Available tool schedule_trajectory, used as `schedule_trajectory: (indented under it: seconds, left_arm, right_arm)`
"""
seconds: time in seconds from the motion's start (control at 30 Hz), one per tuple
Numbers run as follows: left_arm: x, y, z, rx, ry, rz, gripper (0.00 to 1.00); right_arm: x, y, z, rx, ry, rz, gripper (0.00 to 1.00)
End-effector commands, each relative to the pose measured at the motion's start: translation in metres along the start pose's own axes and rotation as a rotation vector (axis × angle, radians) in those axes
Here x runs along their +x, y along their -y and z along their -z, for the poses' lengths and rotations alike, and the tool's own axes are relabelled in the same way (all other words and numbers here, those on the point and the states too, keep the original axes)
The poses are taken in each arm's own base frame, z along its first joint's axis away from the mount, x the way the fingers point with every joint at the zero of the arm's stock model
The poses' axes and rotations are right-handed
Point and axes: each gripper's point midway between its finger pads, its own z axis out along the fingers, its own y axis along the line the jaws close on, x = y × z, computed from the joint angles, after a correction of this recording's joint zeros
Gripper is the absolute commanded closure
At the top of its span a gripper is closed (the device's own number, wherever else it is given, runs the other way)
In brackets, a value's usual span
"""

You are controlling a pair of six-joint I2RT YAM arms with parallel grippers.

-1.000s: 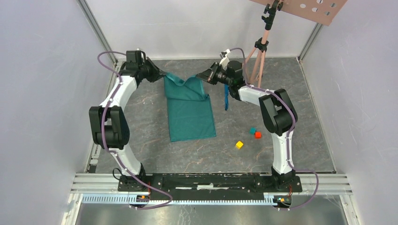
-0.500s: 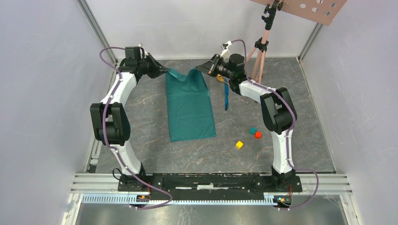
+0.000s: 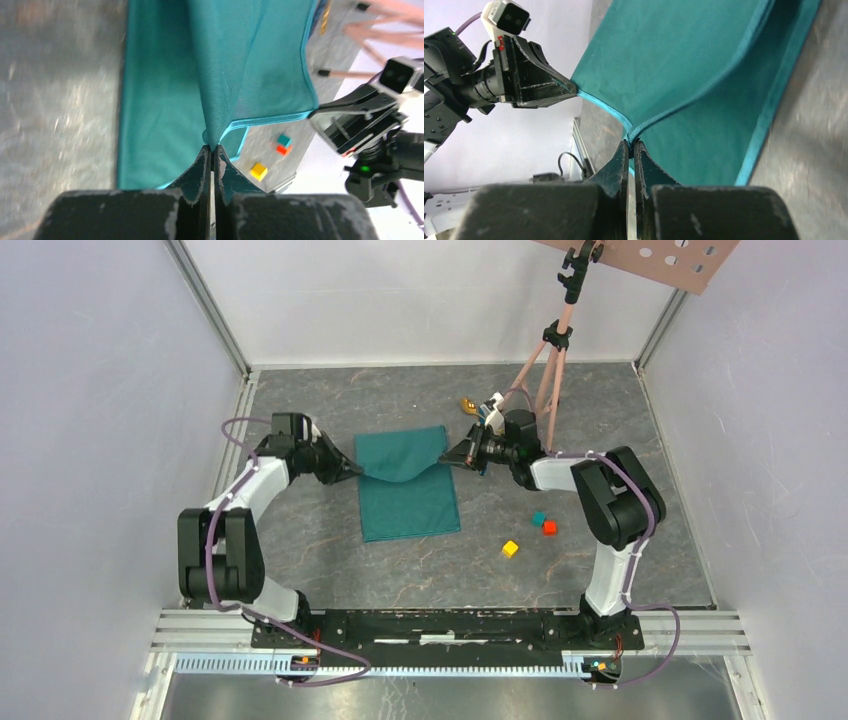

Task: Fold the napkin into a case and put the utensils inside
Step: Smooth out the square-folded napkin at the center of the board.

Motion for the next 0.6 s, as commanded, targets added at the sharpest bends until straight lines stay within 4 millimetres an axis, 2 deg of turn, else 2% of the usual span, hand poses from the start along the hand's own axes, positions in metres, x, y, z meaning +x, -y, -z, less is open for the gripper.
schedule_trajectory:
  seconds: [0.0,0.13,0.27,0.4,0.57]
  left_arm:
    - [0.042,-0.017,0.013,0.035,-0.042,0.006,0.98]
    - [0.078,-0.046,0.012,0.013,-0.091,0.043,0.98]
    - [0.096,-0.062,0.011,-0.012,-0.121,0.064,0.98]
    - [0.111,-0.064,0.011,0.001,-0.149,0.081,0.98]
    - [0.122,-0.066,0.011,-0.014,-0.158,0.070,0.98]
  right_arm:
    - [0.016,-0.024,0.025,-0.068,-0.001,0.080,1.00]
    - [0.041,-0.017,0.035,-0.050,-0.031,0.085,1.00]
    - [0.068,-0.001,0.042,-0.016,-0.087,0.076,1.00]
    - [0.085,0.013,0.049,0.012,-0.110,0.065,1.00]
    - [0.094,0.019,0.053,0.021,-0.124,0.059,1.00]
